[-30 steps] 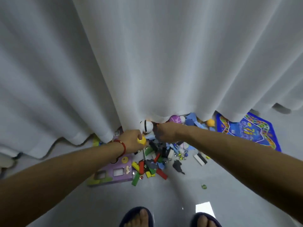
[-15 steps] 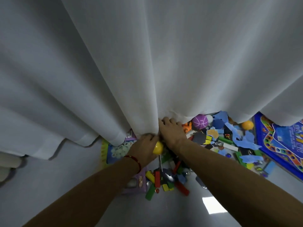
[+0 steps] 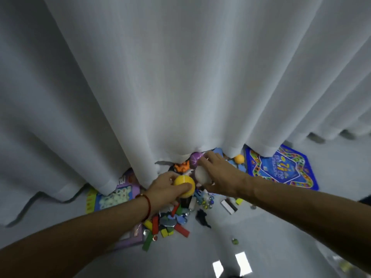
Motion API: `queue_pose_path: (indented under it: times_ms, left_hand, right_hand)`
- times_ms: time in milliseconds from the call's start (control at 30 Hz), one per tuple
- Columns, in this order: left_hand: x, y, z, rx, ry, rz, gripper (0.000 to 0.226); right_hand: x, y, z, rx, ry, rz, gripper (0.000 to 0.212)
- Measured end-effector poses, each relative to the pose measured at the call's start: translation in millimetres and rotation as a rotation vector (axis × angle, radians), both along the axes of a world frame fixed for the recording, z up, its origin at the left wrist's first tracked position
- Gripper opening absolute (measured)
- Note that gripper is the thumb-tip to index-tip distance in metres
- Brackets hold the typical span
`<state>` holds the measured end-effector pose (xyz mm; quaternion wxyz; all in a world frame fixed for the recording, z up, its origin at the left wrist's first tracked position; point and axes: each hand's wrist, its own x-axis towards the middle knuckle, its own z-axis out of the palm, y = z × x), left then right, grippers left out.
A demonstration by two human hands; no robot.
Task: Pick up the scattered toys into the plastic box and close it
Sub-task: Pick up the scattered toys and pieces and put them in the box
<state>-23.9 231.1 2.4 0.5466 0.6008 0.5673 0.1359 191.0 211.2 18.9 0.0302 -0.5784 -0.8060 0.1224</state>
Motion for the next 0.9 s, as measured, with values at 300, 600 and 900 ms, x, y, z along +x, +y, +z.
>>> queue_pose_path:
  times_ms: [300, 600, 900]
  left_hand:
    - [157, -113, 127, -0.095, -0.333, -0.124, 0.050]
    - [284, -211, 188, -0.264, -0.524, -0.352, 0.059]
    - [252, -193, 191, -0.199, -0.488, -0.421, 0.044]
  right_hand:
    - [105, -204, 103, 0.125, 0.870, -1.085, 0.036]
    - [216, -358, 156, 0.241, 1.351, -1.783, 0.032]
    - [178, -307, 137, 0.227, 0.920, -1.500, 0.015]
